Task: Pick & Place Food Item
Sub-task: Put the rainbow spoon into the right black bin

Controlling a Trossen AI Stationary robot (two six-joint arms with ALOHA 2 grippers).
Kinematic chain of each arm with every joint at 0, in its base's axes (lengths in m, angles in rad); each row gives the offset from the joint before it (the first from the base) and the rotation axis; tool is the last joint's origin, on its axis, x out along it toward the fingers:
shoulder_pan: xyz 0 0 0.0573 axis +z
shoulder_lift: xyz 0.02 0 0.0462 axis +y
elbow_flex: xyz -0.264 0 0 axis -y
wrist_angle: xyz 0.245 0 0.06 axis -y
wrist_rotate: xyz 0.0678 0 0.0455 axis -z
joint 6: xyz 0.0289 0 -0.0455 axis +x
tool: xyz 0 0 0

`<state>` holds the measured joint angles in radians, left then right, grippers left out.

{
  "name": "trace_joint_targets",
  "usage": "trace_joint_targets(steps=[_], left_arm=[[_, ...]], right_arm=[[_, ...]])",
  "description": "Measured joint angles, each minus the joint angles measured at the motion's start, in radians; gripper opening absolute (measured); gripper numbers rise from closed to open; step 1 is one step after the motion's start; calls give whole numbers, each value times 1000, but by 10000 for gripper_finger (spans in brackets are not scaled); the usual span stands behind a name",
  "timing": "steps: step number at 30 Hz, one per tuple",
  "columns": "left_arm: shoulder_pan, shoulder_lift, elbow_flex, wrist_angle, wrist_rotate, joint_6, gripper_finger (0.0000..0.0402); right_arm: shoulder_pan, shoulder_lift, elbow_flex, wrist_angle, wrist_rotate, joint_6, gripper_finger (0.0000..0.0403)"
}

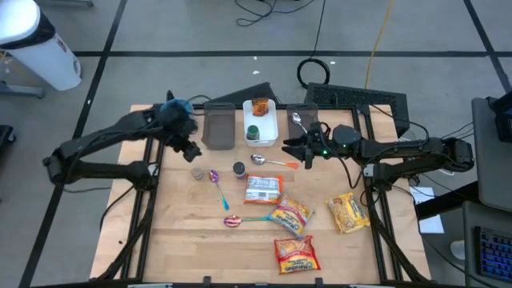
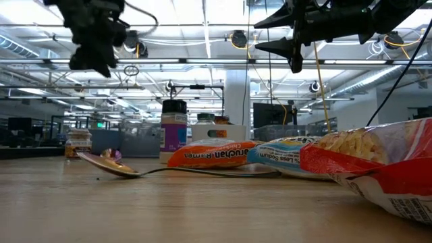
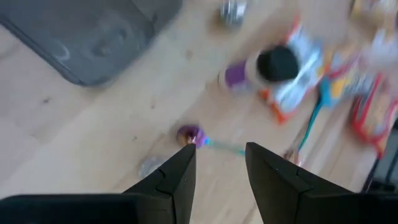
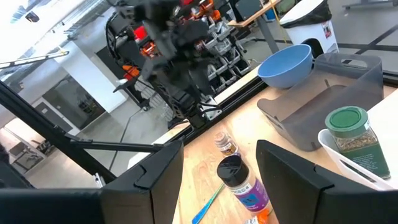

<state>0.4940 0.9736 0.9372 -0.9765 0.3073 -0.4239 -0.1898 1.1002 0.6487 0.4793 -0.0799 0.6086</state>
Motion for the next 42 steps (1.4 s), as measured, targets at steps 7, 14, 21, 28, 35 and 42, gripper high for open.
trace_joint_targets(steps=[7,14,21,28,35,42], left_arm=[[-197,-188,-80,6,-153,-426,150],[-483,-244,-192,168,-353,-798,150],[-727,-184,-293,307,-544,-1114,149],[-857,-48,-303,345,-659,-1337,149],[-896,120,-303,347,-676,-1528,149],[-882,246,-303,436,-746,-1572,149]], right_arm=[[0,0,0,0,-3,-14,196],[0,0,0,0,-54,-28,196],[0,0,0,-2,-109,-31,196],[2,0,0,-5,-158,-31,196],[2,0,0,-13,-161,-30,196],[2,0,0,-13,-162,-33,196]])
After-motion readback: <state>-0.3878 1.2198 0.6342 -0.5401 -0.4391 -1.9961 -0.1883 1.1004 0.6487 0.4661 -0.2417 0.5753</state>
